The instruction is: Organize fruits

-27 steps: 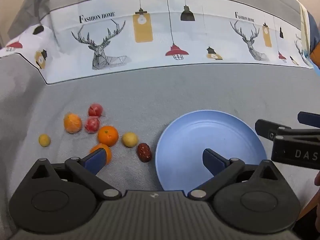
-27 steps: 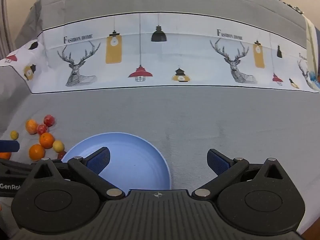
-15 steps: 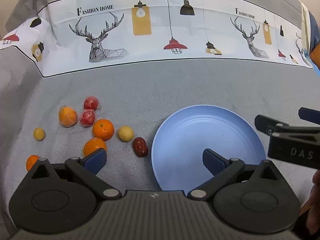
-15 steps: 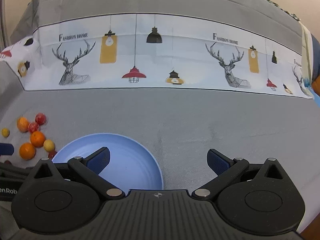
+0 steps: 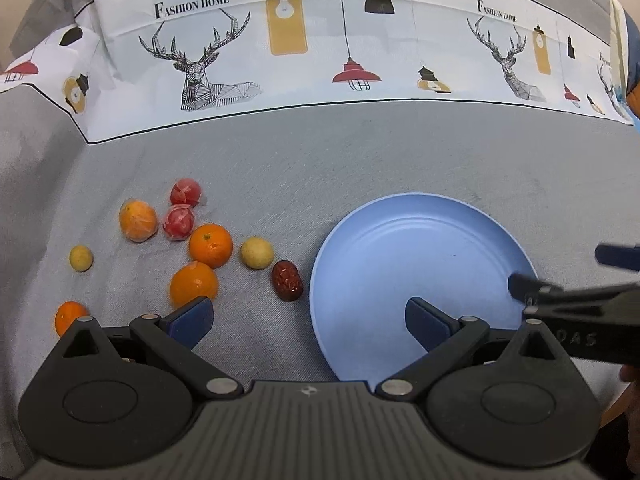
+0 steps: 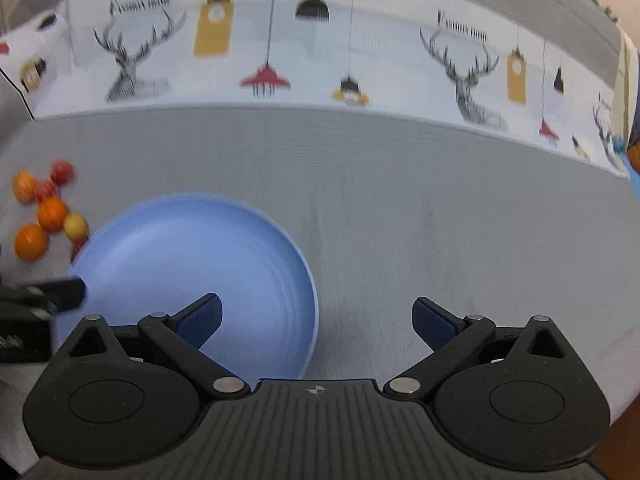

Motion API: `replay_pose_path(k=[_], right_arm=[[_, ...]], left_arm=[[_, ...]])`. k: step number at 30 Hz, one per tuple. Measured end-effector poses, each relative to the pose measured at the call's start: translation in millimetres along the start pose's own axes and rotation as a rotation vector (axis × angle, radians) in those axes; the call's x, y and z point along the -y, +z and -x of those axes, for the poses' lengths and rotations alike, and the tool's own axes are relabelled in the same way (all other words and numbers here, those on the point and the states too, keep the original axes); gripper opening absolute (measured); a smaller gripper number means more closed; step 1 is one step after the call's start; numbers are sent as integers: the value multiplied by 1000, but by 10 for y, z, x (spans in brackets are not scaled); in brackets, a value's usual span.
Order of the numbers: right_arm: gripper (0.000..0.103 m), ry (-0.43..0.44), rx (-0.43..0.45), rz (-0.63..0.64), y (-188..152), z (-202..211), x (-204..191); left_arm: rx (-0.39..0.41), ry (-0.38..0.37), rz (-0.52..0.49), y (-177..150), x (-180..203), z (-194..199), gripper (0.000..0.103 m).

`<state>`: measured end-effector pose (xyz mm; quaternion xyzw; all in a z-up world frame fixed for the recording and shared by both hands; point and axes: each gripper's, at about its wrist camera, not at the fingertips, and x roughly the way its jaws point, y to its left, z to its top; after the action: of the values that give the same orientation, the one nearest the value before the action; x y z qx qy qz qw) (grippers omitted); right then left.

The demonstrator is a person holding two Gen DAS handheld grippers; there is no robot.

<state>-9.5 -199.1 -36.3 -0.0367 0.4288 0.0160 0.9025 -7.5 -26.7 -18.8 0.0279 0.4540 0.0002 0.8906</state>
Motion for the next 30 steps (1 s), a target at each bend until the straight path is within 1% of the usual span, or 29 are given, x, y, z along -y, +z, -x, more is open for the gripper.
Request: replay_pose_path(k=[4, 8, 12, 14, 17, 21, 25, 30], right_arm=[[100, -56, -92, -18, -81, -205, 21], [100, -130, -143, -13, -170, -354, 74], [99, -162, -142, 0, -242, -430, 86], [99, -242, -128, 43, -228, -375, 78], [99, -300, -111, 33, -154, -303, 152], [98, -275, -72, -7, -90, -166, 199], [97, -190, 5, -45, -8, -30, 226], [91, -89, 68, -62, 46, 95, 199]], left_arm=[[2, 0, -4, -2, 15, 6, 102], [2, -2, 0, -2, 13, 7, 102], [0, -6, -6, -5, 33, 12, 102], [0, -7, -9, -2, 38, 11, 102], [-1, -12, -7, -5, 35, 10, 102], [-6, -19, -6, -5, 43, 5, 102], [-8, -25, -4, -2, 48, 2, 102], [-20, -36, 23, 7, 10, -15, 102]])
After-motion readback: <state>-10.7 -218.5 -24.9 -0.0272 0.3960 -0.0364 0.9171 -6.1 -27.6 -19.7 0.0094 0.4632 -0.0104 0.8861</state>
